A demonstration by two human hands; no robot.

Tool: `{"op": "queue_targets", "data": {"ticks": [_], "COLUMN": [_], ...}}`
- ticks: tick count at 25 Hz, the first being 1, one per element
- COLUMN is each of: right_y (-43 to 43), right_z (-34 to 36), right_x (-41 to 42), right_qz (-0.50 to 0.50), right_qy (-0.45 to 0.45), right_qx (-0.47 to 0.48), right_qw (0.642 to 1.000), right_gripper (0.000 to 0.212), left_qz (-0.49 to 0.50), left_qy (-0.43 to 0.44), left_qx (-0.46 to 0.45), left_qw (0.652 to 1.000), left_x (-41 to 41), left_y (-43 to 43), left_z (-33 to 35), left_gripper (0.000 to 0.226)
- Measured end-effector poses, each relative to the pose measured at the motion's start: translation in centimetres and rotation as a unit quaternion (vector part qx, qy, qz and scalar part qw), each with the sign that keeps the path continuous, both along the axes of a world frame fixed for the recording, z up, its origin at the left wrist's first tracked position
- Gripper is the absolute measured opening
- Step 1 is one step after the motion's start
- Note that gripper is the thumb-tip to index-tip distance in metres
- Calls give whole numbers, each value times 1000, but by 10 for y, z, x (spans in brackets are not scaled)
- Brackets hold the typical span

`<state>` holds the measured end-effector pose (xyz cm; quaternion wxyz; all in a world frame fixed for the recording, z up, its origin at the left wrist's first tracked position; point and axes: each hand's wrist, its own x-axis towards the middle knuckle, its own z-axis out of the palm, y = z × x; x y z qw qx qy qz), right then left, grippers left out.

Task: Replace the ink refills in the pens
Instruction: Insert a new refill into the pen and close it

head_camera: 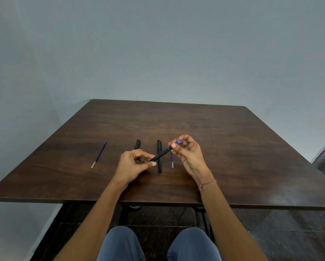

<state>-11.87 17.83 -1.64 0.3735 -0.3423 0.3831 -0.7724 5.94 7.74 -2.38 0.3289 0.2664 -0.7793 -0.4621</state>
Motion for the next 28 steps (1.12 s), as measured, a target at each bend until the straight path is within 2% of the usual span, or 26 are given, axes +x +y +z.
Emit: {"op": "queue_targets", "data": {"ticks": [3, 7, 9, 20, 25, 28], "right_y": [0, 1, 2, 1, 3, 2], "right_z": [1, 2, 2, 2, 3, 4], "right_x": [2, -1, -2, 3, 2, 1], "right_qz": [9, 85, 101, 13, 57, 31], "right_qy": [7, -40, -35, 12, -22, -33], "right_qx": [7, -44, -43, 5, -21, -9], "right_qw": [1000, 995, 993, 1000, 998, 999], "right_gripper": [30, 37, 42, 29, 31, 25], "left_qz": [-5, 6, 3, -14, -5, -9], "left_qy": [1, 17, 18, 16, 25, 22], "left_qx": [4, 33, 34, 45, 53, 52], "left_qw": [1000, 999, 999, 999, 998, 998], "left_x": [0, -1, -1, -1, 1, 0], "left_y": [-1, -3, -2, 0, 1, 2], "left_z": [-1, -3, -2, -2, 0, 1], "left_gripper": [26, 25, 24, 23, 22, 21]}}
